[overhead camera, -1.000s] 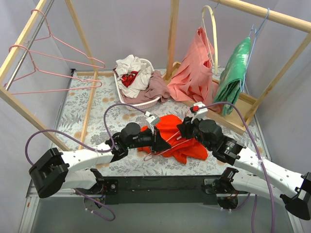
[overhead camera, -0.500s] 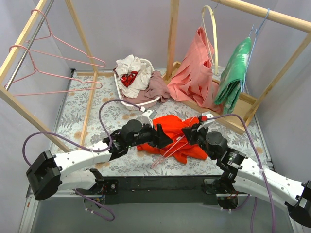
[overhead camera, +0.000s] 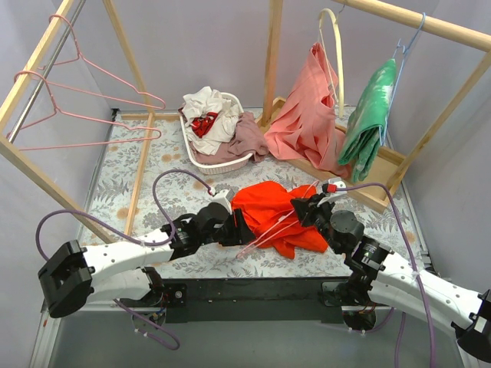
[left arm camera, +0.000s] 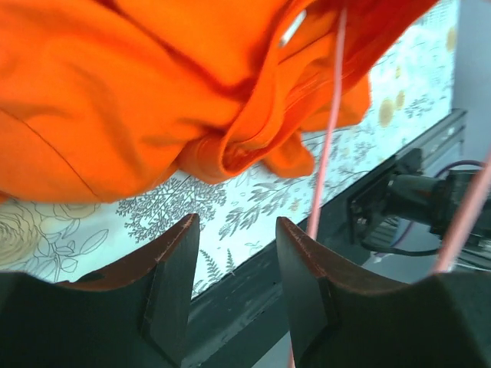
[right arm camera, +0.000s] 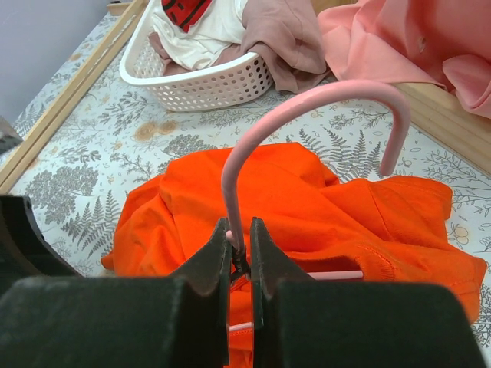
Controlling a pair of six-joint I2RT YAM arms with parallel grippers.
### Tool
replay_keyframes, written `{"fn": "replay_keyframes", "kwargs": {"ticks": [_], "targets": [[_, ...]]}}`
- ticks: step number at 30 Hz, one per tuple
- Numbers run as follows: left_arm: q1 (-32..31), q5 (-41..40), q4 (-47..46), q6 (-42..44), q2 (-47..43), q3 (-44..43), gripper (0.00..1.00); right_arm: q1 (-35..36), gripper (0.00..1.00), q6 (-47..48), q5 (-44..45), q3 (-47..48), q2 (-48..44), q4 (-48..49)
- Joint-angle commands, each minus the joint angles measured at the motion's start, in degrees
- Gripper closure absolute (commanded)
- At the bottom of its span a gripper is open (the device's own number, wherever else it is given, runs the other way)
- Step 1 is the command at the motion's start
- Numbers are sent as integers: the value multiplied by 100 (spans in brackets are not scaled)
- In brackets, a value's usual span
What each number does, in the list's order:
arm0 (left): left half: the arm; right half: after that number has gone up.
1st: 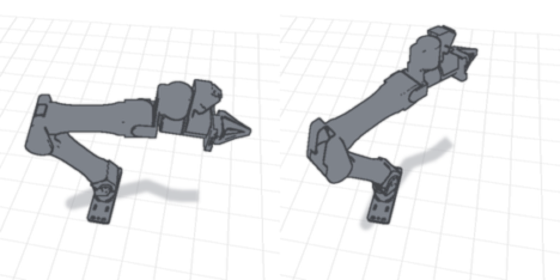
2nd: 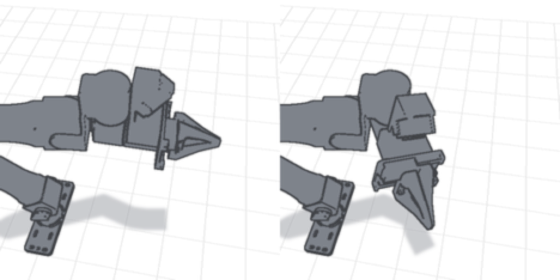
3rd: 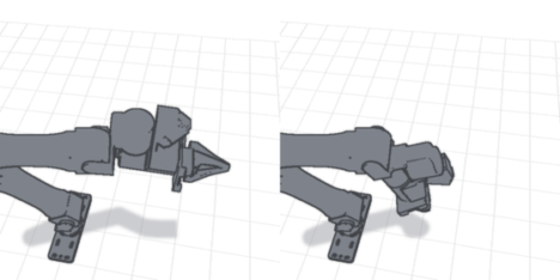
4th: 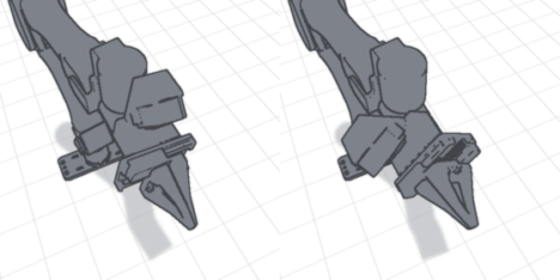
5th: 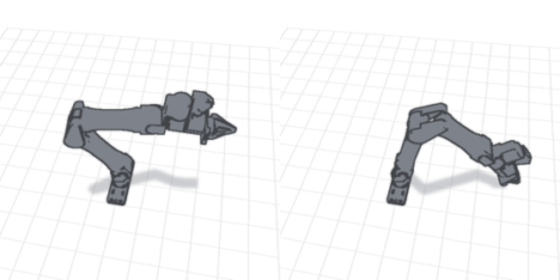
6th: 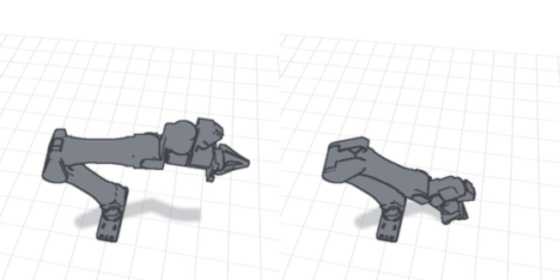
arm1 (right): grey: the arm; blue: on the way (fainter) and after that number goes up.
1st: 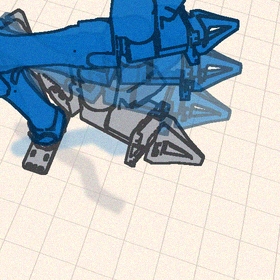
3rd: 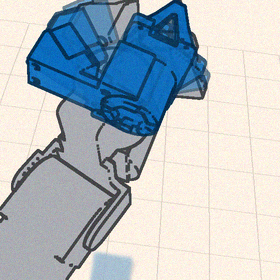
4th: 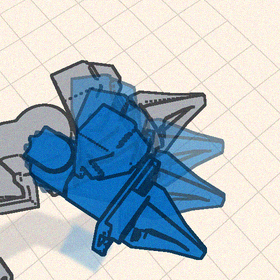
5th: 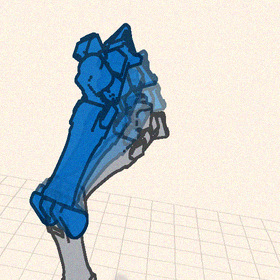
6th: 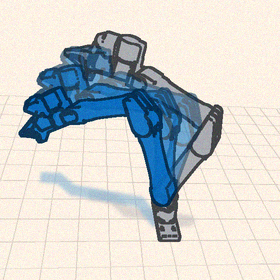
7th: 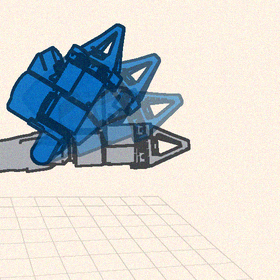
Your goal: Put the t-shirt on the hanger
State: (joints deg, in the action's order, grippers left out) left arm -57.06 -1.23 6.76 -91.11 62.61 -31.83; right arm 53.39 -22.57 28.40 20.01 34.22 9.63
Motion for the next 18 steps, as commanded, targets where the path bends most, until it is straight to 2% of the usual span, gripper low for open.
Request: {"fn": "replay_keyframes", "kwargs": {"ticks": [1, 7, 12, 18], "targets": [[-297, -570, 53, -495, 304, -77, 56, 23, 99, -81, 297, 108, -3, 347], [-411, -948, -281, -776, 673, -86, 57, 23, 99, -37, 403, 143, -91, 320], [-412, -1299, -1115, -952, 691, 195, 59, 31, 99, -72, 412, 178, -82, 312], [-411, -1283, -1195, -996, 1086, 142, 68, 32, 99, -72, 587, 319, -46, 57]]}}
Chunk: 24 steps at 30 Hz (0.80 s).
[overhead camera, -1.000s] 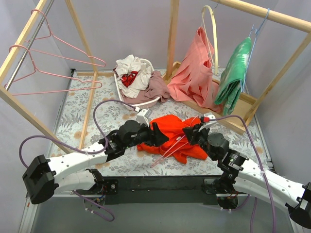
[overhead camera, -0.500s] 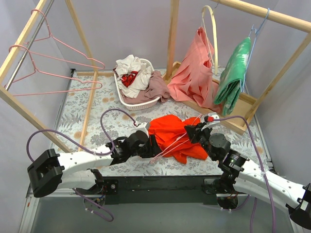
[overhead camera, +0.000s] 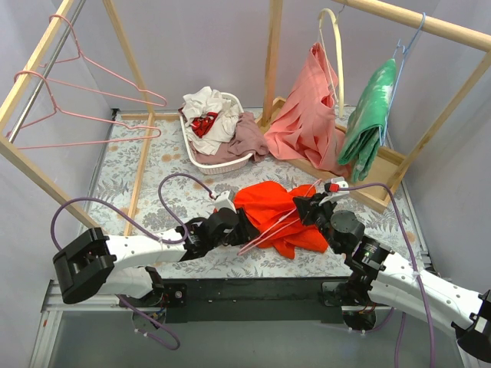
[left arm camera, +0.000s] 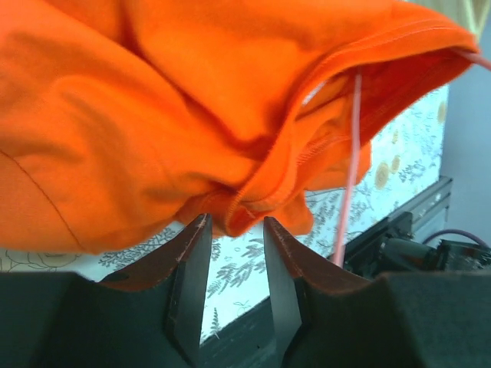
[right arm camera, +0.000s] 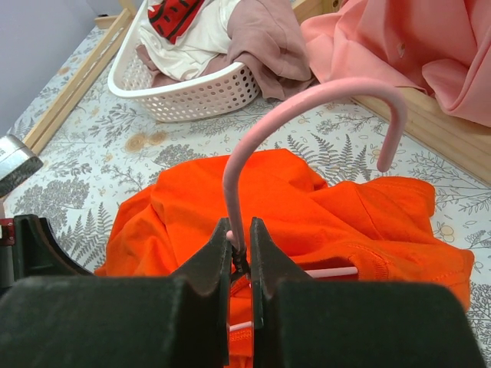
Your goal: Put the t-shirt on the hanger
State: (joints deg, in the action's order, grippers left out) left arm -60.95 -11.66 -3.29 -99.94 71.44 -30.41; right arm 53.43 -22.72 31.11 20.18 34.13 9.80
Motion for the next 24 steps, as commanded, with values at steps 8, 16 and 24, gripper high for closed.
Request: {"fn": "replay_keyframes", "kwargs": {"ticks": [8, 16, 24], "targets": [[-22, -433, -391, -166, 362, 132, 69, 27, 99, -145, 641, 442, -178, -277], [-22, -337, -471, 247, -243, 290, 97, 36, 99, -162, 1195, 741, -108, -356], [-22, -65, -577, 528, -1114, 677, 100, 71, 99, -40, 1669, 1066, 137, -181]]}}
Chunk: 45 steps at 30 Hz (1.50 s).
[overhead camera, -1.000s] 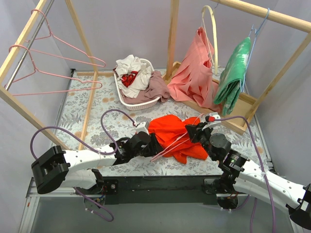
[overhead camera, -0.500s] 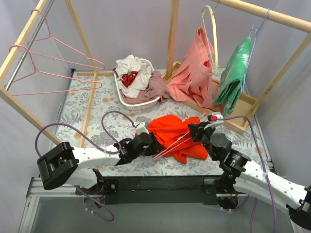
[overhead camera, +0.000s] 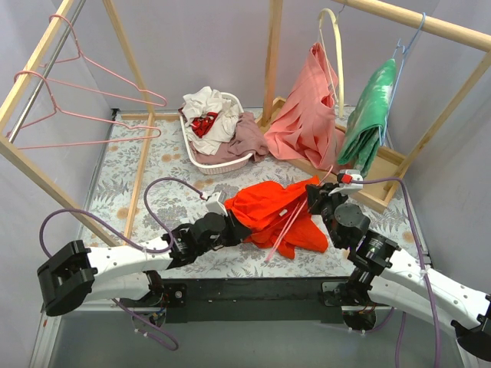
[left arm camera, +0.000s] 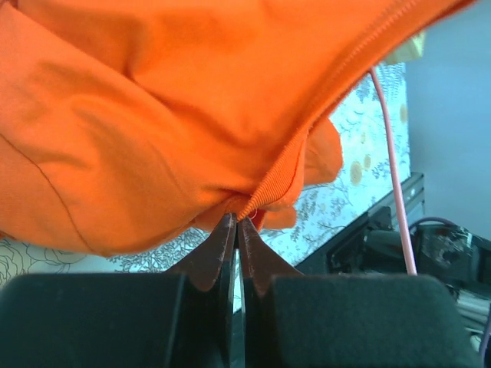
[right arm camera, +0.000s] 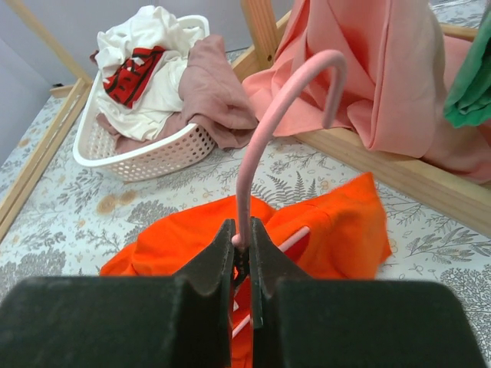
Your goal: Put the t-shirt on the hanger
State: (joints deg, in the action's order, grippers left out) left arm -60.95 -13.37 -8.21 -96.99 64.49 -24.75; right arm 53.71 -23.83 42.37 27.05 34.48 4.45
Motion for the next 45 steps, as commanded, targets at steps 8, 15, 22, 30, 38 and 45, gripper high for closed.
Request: {"fn": "replay_keyframes", "kwargs": {"ticks": [8, 15, 22, 30, 38, 45], "targets": [[-22, 509, 512, 382, -1289, -100, 100, 52, 99, -85, 1352, 757, 304, 408], [-31, 1274, 794, 488, -1255, -530, 100, 78, 99, -358, 1686, 1346, 1078, 478], [-93, 1670, 1734, 391, -1676, -917, 100, 113, 99, -341, 2381, 1435, 1272, 768], [-137, 1899, 2595, 453, -1896, -1470, 100, 297, 99, -332, 3118, 1681, 1746, 1032], [-154, 2092, 3194, 602, -2010, -1945, 100, 517, 99, -236, 3787, 2093, 2256, 1137], [-154, 1812, 3475, 611, -2318, -2174, 100, 535, 99, -165, 3831, 1963, 2318, 1251]]}}
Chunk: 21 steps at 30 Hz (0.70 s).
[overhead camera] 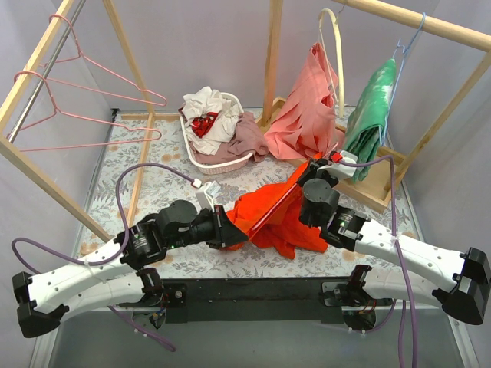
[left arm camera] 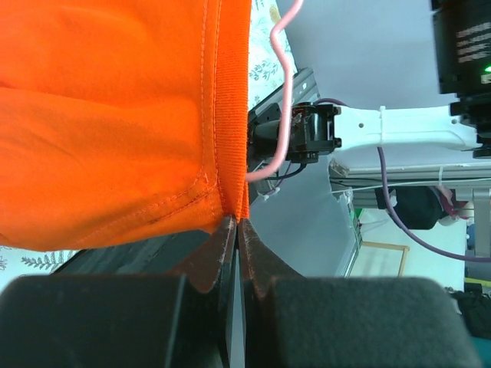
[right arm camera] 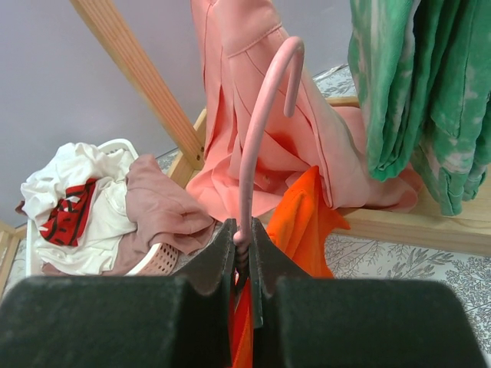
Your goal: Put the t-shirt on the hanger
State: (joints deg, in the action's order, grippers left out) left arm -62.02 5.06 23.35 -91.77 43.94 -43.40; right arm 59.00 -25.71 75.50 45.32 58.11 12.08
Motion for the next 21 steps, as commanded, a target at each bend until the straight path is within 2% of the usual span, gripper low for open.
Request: {"fn": "replay_keyframes", "kwargs": {"ticks": [1, 5, 12, 17, 20, 21], "targets": [[-47, -40, 345, 89, -272, -345, 100, 15, 99, 23, 500, 135, -28, 497], [-47, 4, 301, 141, -79, -669, 100, 85, 99, 102, 570, 161, 78, 533], [-47, 425, -339, 168, 641, -1398, 100, 313, 99, 523, 676, 644, 385, 646], [-21, -57, -200, 370, 1335, -1987, 100, 761, 99, 996, 544, 1030, 473, 919], [224, -24, -112, 554, 1862, -2356, 100, 1034, 99, 1226, 579, 1285, 544, 990], [539, 117, -42, 581, 2107, -2462, 100, 1113, 99, 1349, 614, 1339, 518, 990]]}}
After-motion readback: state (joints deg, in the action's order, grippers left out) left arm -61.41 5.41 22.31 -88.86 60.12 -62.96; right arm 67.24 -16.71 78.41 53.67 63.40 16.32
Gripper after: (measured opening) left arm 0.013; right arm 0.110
